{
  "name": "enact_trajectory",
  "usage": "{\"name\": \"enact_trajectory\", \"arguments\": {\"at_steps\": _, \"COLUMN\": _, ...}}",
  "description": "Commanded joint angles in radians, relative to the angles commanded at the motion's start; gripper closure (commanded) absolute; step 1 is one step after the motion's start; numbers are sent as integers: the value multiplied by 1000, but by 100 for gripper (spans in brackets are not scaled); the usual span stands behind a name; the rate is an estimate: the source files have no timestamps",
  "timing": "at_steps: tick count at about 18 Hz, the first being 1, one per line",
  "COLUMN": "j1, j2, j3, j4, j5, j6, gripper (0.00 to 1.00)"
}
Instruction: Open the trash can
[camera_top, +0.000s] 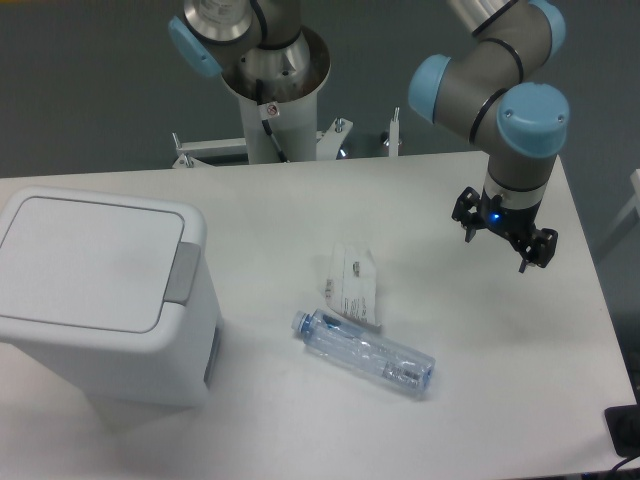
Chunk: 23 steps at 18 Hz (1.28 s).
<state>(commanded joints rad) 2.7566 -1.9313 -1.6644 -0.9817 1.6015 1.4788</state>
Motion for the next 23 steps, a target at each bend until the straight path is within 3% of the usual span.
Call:
{"name": "enact_trajectory", "arguments": {"at_steps": 11, "j1": -31, "j2": 6, "j3": 0, "j4": -2, "j5": -21, "j6": -5, "gripper": 0}}
{"name": "enact_trajectory", "arguments": {"at_steps": 16, "j1": -75, "j2": 15, "j3": 12, "j4": 3, "j5": -120, "j6": -331, "gripper": 0}}
{"name": "enact_trajectory", "arguments": {"at_steps": 23, "j1": -166, "j2": 6, "j3": 60, "j4": 2, "j5": -195, "j6": -558, "gripper": 0}}
